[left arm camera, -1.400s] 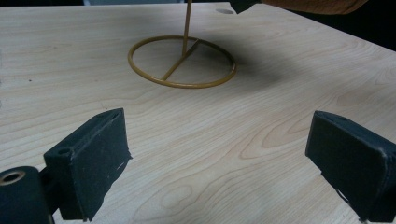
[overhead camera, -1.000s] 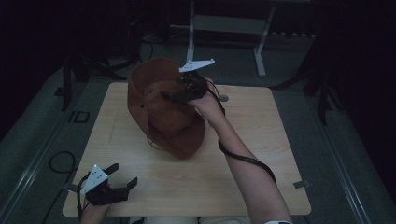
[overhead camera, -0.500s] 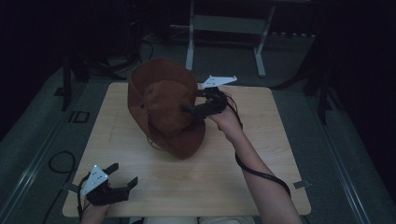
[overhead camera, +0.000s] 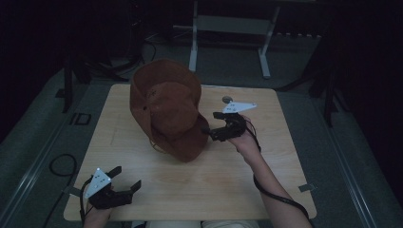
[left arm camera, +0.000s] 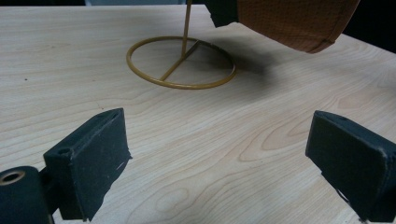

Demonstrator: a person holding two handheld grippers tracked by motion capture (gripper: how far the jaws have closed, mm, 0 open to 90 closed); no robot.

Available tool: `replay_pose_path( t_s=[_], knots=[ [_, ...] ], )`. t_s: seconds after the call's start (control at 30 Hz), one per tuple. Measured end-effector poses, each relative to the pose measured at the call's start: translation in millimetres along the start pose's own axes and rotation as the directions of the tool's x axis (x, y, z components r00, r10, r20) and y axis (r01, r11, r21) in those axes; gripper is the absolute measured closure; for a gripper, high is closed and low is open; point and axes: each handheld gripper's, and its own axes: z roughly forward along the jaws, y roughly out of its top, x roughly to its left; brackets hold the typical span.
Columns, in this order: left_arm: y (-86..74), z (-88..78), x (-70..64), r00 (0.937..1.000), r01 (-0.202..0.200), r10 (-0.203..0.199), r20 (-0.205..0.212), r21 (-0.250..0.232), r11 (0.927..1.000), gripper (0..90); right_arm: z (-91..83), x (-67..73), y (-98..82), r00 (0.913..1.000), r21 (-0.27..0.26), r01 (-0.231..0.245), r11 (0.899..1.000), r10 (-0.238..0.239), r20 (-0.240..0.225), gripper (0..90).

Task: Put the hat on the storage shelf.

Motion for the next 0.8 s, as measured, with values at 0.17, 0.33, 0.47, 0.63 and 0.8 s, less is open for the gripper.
replay_pose_path(
  t_s=[0.17,0.33,0.47,0.63,0.8],
  knots=[
    [0.1,1.1,-0.1,1.0000,0.004,-0.004,-0.002,-0.001,1.0000,6.3,-7.0,-2.1,-27.9,0.9997,0.017,-0.016,1.000,0.015,0.018,14.1],
    [-0.4,1.7,-0.8,1.0000,0.003,-0.002,-0.005,0.010,0.9999,6.3,-15.3,-4.8,-52.5,0.9988,0.030,-0.025,0.999,0.024,0.043,14.1],
    [-0.5,1.4,-0.9,1.0000,0.000,0.000,-0.008,0.010,1.0000,6.3,-23.1,-4.7,-70.5,0.9984,0.040,-0.036,0.999,0.034,0.044,14.1],
    [-0.7,2.3,-1.2,1.0000,0.002,-0.002,-0.006,0.013,0.9999,6.3,-32.2,1.4,-90.6,0.9991,0.043,-0.033,0.999,0.032,0.028,14.1],
    [-1.2,2.8,-1.8,1.0000,0.002,-0.002,-0.003,0.015,0.9999,6.3,-38.5,9.2,-107.0,0.9993,0.040,-0.037,0.999,0.037,0.004,14.2]
  ],
)
